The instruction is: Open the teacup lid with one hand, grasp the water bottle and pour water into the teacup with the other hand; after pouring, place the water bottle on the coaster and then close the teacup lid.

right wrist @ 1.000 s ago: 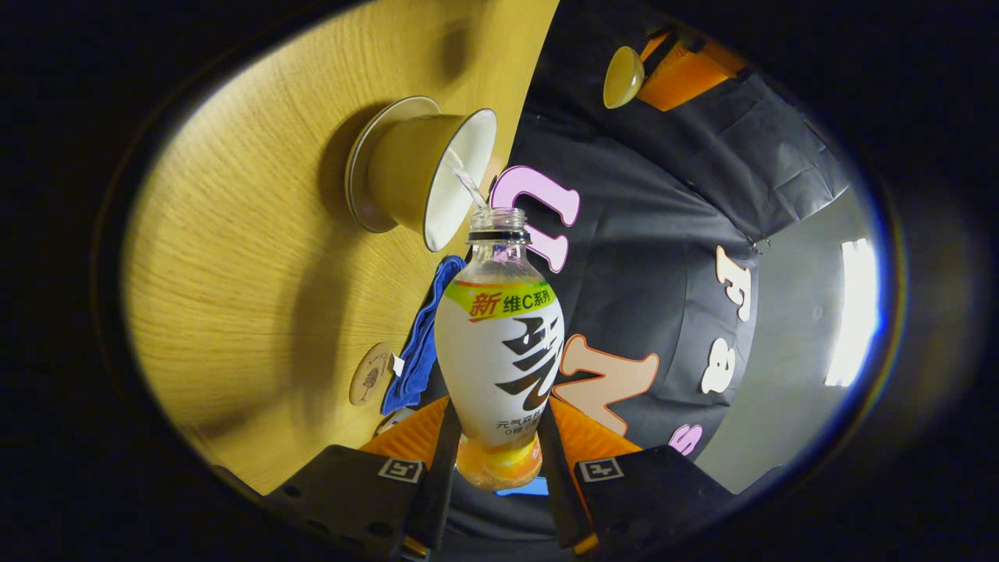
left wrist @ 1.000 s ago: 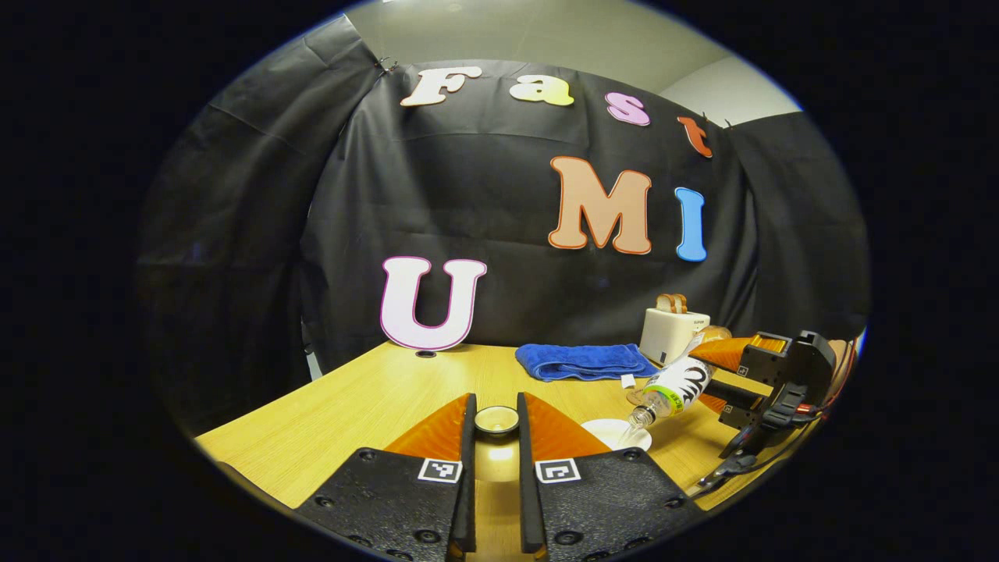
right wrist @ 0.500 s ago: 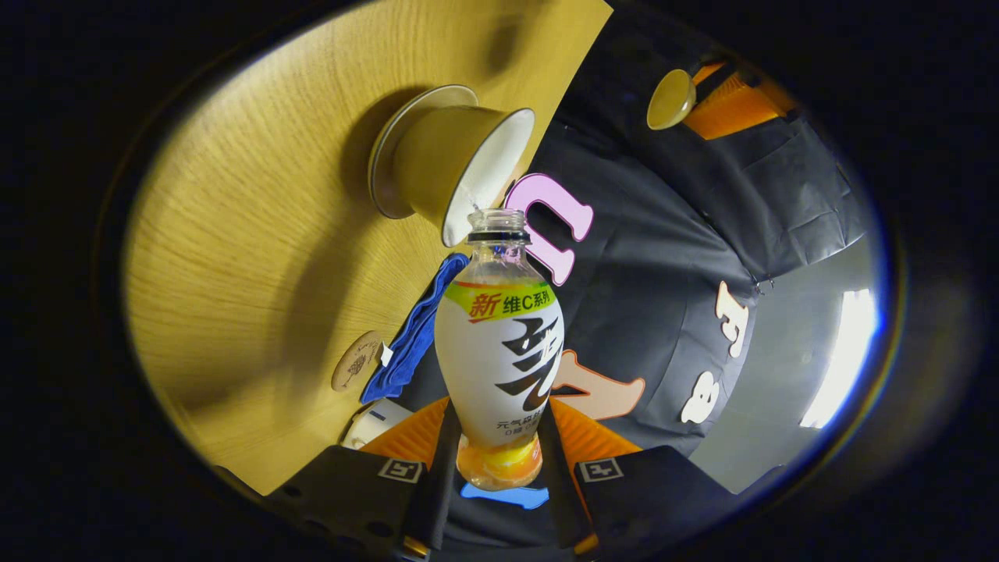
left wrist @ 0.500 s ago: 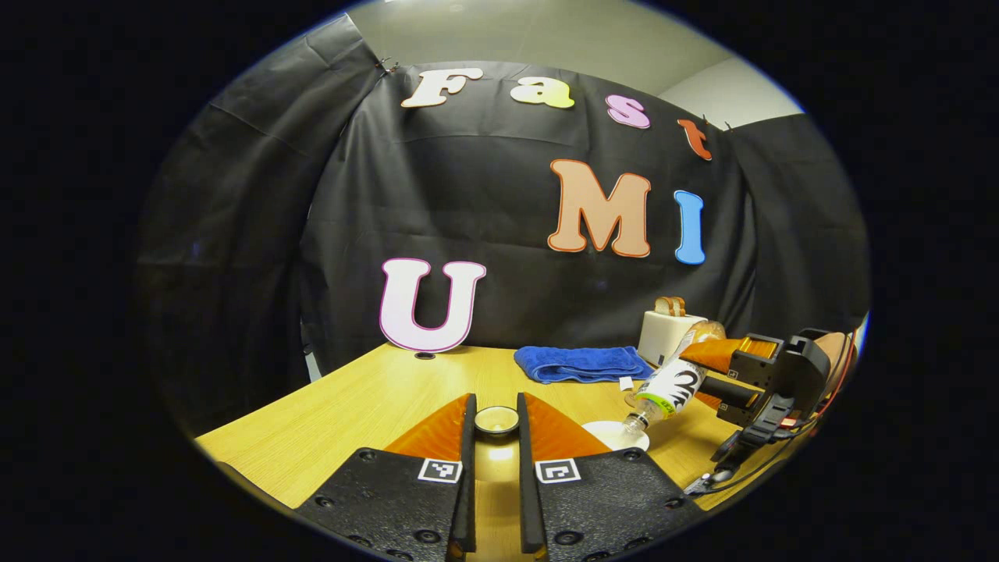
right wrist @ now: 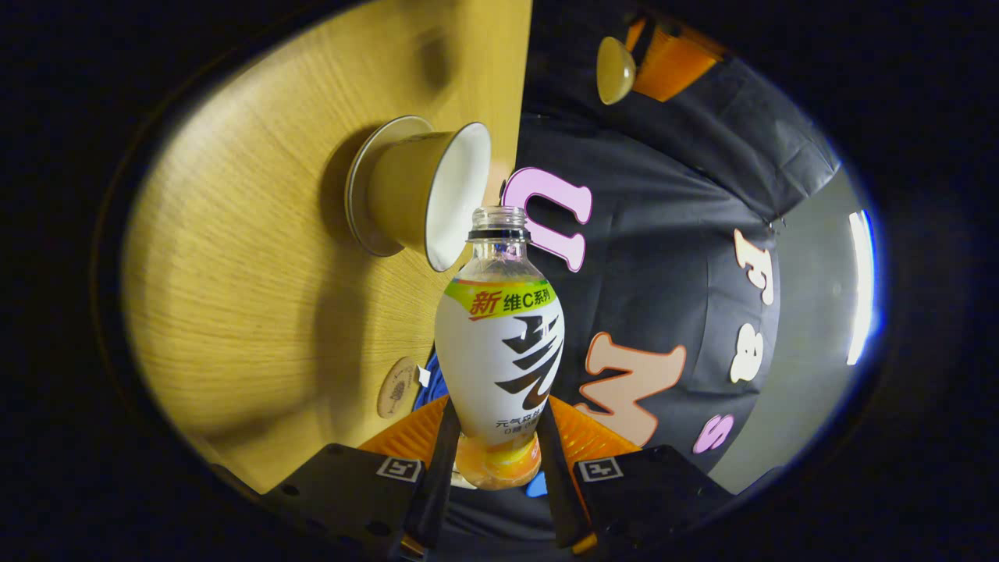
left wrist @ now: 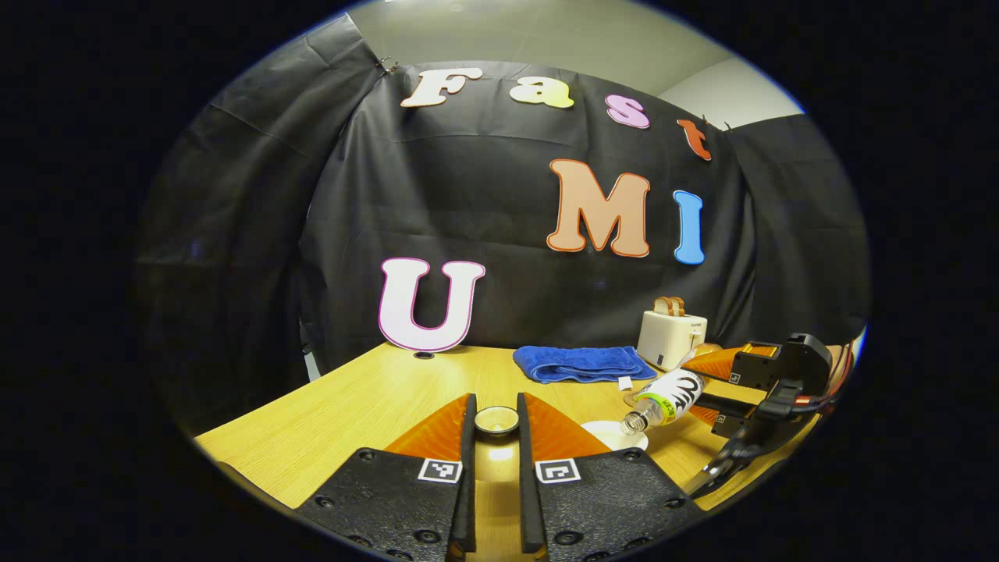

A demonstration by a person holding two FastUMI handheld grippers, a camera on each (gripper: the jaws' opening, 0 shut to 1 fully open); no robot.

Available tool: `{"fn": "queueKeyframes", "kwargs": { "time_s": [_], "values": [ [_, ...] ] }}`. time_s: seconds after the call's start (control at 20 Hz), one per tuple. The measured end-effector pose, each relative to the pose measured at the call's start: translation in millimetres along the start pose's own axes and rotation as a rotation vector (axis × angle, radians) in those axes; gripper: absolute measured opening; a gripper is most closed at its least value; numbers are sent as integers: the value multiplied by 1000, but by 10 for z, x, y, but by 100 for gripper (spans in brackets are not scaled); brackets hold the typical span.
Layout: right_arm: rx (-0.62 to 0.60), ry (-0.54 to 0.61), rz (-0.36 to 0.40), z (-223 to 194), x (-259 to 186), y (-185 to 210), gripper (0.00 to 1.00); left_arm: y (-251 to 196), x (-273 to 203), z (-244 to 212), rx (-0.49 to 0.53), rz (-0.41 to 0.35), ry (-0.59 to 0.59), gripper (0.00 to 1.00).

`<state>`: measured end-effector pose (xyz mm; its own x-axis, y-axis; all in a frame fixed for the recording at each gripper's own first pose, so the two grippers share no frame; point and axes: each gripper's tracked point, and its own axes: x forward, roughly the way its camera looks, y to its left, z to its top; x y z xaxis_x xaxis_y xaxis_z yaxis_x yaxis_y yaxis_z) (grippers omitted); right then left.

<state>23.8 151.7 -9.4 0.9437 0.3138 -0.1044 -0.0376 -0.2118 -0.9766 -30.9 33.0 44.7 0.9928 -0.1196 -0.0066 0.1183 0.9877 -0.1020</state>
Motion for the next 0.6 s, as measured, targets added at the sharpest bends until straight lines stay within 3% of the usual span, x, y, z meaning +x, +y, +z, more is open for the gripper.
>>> {"fn": "queueKeyframes", "kwargs": {
  "time_s": [0.3, 0.6],
  "values": [
    [405, 65, 100, -62, -84, 126, 58, -41, -14, 12, -3, -9, -3, 19],
    [710, 112, 144, -172, -81, 197, 58, -54, -9, 19, -4, -12, -4, 19]
  ]
}}
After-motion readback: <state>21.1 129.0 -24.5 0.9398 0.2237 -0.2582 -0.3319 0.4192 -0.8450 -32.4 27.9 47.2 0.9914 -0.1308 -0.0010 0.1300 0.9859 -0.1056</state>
